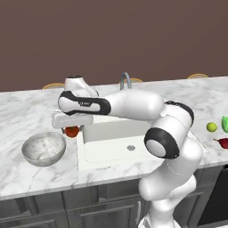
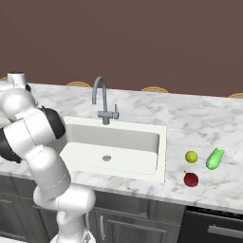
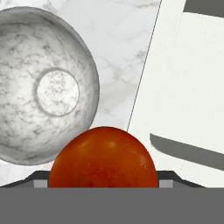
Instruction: There is a mixed pile of frozen fruits and vegetables on the counter. Locate all the frozen vegetables and place the items in a bowl on the counter. Take all the frozen fruits and defrost them in a running sink.
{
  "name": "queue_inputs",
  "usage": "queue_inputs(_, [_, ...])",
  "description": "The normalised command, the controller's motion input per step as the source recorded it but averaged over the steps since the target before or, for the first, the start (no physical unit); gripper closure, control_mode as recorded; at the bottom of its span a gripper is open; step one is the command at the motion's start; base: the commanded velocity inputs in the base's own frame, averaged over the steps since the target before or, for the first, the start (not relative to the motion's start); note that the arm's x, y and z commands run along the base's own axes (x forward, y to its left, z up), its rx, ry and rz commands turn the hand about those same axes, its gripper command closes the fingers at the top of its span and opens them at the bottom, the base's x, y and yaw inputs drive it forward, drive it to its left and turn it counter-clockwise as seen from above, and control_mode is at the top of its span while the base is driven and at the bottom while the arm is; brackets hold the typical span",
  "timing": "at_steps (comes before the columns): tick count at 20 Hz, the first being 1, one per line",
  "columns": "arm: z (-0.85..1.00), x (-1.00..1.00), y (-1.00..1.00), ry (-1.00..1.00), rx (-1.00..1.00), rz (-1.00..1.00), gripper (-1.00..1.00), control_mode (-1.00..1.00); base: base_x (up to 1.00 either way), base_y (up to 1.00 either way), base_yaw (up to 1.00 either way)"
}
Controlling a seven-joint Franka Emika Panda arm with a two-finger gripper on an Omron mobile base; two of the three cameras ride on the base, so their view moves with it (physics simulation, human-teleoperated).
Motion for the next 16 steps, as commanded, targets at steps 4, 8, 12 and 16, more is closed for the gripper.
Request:
queue_inputs(4, [0.47,0.08,0.63,0.09,-0.26,0.00,1.00,-1.00,0.00,0.00,0.00])
queue_inputs(8, [-0.04,0.09,0.80,0.12,-0.23,0.00,1.00,-1.00,0.00,0.00,0.00])
queue_inputs(12, [-0.38,0.23,0.64,0.01,-0.01,0.00,1.00,-1.00,0.00,0.00,0.00])
queue_inputs(16, [-0.35,0.09,0.53,0.01,0.00,-0.01,1.00,-1.00,0.00,0.00,0.00])
